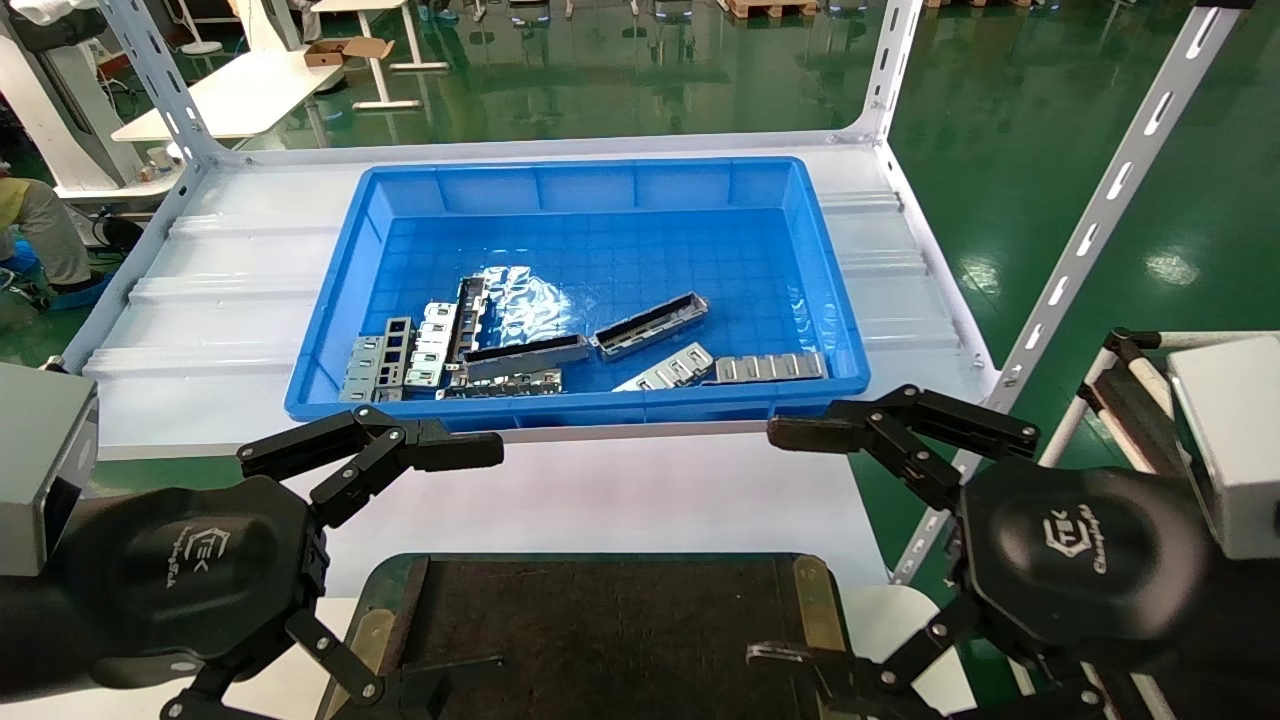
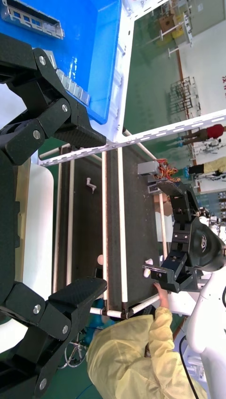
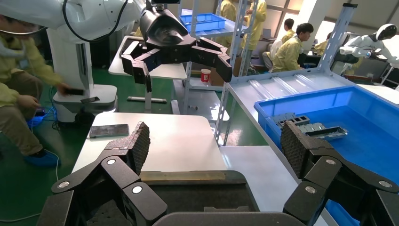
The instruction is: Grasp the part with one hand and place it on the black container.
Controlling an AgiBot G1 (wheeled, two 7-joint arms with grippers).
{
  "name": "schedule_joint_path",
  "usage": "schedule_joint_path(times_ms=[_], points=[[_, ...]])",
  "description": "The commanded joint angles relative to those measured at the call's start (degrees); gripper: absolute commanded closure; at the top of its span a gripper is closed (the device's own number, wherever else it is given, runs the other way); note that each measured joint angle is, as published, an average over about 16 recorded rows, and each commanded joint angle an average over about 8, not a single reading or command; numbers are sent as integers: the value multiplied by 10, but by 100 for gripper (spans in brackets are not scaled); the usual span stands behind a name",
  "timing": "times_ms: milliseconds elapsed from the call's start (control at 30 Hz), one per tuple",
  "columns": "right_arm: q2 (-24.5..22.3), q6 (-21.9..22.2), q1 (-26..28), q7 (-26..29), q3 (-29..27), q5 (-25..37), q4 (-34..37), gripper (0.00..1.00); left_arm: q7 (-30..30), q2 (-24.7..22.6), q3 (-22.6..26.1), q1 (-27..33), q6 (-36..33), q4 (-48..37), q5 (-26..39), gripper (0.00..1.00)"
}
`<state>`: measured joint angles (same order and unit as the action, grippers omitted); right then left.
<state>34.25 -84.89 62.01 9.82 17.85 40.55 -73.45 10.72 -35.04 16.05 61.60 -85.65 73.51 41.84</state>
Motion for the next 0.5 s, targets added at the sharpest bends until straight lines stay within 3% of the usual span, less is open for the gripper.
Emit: schedule_joint_path(times_ms=[33, 500], points=[[0, 0, 0, 0, 0, 0, 0, 0, 0, 0, 0, 0, 0, 0, 0, 0], [0, 0, 0, 0, 0, 0, 0, 0, 0, 0, 0, 0, 0, 0, 0, 0]])
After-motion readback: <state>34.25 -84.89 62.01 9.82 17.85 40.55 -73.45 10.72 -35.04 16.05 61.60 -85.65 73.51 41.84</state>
